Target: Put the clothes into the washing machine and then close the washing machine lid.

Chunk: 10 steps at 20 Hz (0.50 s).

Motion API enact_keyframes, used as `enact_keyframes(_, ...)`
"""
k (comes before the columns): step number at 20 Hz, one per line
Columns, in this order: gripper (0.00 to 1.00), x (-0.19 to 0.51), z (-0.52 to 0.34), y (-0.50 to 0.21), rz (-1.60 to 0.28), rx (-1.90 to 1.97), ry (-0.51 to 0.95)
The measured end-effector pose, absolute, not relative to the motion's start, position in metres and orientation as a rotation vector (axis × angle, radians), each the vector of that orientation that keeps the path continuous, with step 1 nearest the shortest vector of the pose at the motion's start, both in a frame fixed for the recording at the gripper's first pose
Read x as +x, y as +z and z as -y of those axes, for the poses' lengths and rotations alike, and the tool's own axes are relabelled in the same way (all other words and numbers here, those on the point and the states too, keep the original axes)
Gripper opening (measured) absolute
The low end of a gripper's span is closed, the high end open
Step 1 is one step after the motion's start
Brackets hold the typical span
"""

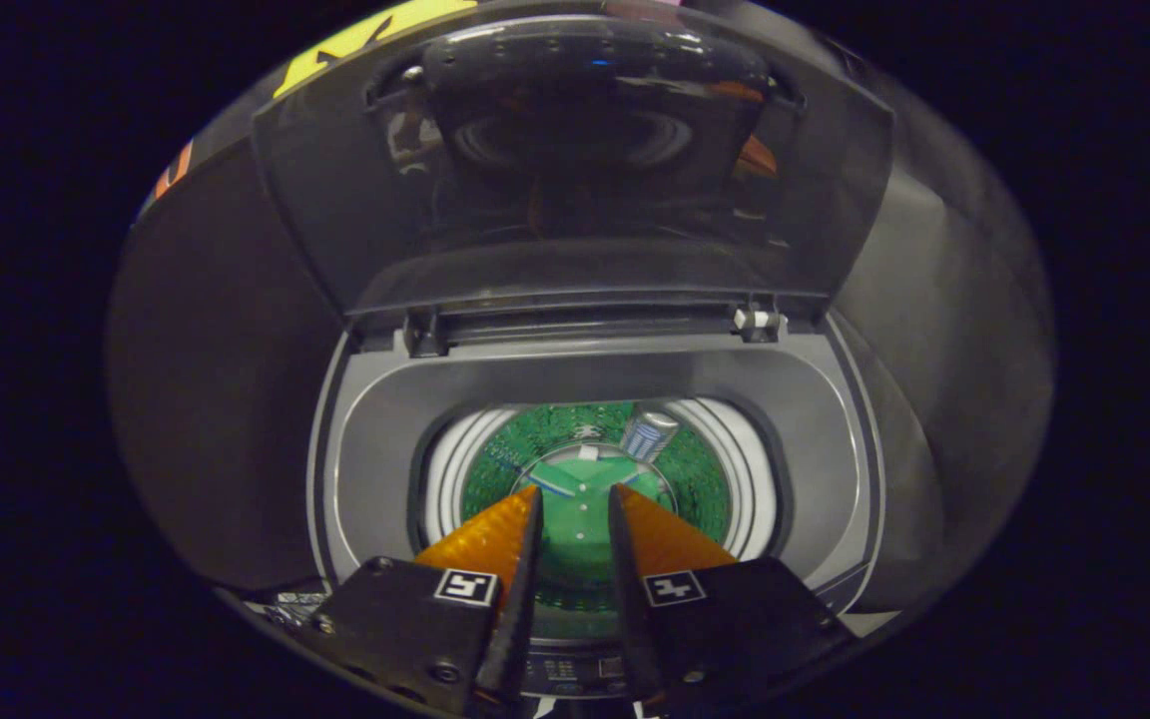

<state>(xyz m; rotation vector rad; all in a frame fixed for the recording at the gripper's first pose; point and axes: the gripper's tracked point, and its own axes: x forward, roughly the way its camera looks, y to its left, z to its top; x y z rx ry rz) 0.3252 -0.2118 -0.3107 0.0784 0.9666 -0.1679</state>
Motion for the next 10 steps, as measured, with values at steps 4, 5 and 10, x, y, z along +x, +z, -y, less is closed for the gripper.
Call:
enact_keyframes(4, 0.51, 0.318, 0.202, -0.302, -0.993, 0.120, -0.149)
enact_keyframes(5, 0.51, 0.315, 0.199, -0.301, -1.008, 0.132, -0.138)
enact_keyframes(10, 0.51, 0.310, 0.196, -0.269, -0.984, 0.120, -0.116)
